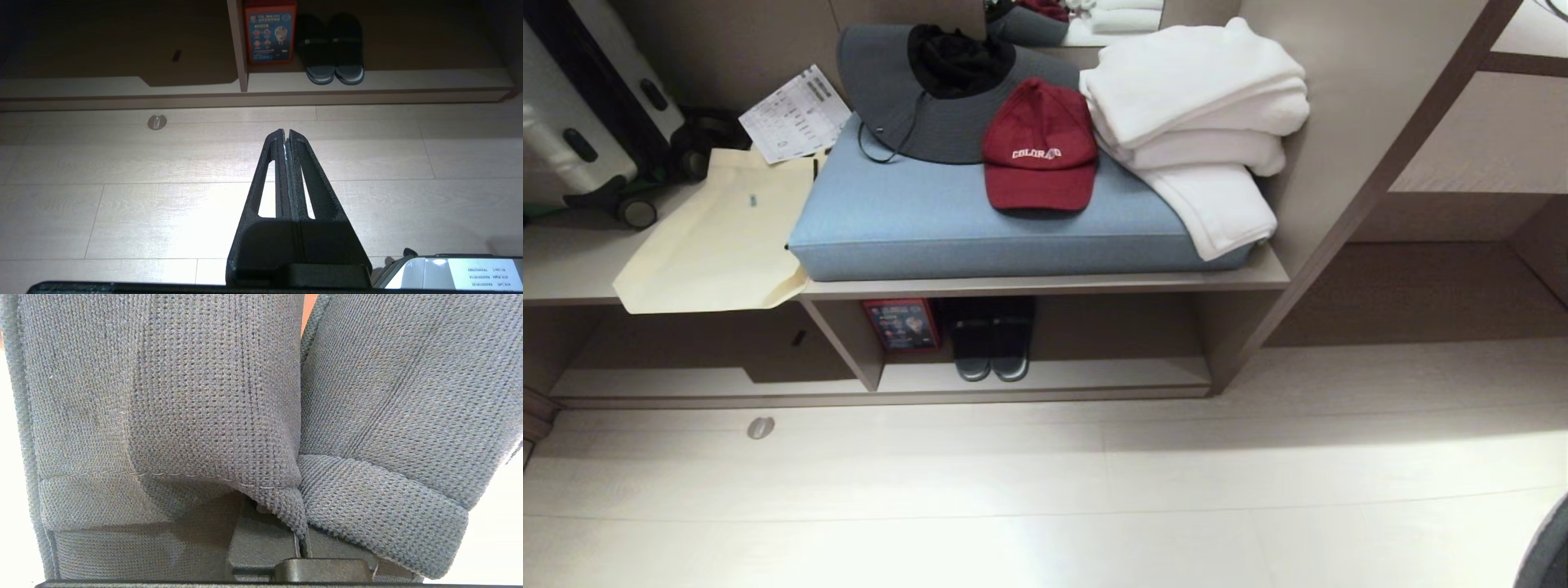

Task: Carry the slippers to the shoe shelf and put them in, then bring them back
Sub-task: Place the slippers into the shoe cabinet

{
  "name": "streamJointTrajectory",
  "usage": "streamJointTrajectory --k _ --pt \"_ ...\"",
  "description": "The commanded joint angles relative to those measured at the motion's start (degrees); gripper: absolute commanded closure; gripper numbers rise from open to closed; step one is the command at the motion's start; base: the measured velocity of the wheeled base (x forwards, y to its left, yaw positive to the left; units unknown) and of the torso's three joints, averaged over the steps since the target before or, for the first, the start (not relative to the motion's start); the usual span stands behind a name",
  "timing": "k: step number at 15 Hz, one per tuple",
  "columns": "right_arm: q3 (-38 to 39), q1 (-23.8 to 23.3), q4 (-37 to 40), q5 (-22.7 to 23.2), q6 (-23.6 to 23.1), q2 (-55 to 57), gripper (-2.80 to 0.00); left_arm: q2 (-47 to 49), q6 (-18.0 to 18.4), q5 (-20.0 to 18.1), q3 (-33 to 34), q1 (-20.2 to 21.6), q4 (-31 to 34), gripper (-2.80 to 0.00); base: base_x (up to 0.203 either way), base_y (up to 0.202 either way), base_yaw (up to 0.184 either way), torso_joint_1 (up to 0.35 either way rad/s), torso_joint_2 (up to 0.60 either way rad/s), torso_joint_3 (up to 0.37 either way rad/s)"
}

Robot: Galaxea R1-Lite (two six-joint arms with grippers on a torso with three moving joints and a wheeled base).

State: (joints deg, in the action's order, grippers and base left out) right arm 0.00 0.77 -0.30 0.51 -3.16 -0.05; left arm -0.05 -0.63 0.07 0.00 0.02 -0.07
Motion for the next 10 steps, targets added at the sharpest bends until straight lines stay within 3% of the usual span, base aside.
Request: streamJointTrajectory --k 1,10 --pt "0.0 0.02 -0.05 0.02 -0.09 0.05 0.0 0.05 -0.07 0.01 0.0 -0.02 -0.01 0.0 0.0 0.0 0.0 0.007 0.0 -0.198" --pt "0.0 0.02 -0.13 0.02 -0.71 0.14 0.0 0.05 -0.07 0.01 0.01 0.06 -0.01 0.0 0.0 0.0 0.0 0.003 0.0 -0.198"
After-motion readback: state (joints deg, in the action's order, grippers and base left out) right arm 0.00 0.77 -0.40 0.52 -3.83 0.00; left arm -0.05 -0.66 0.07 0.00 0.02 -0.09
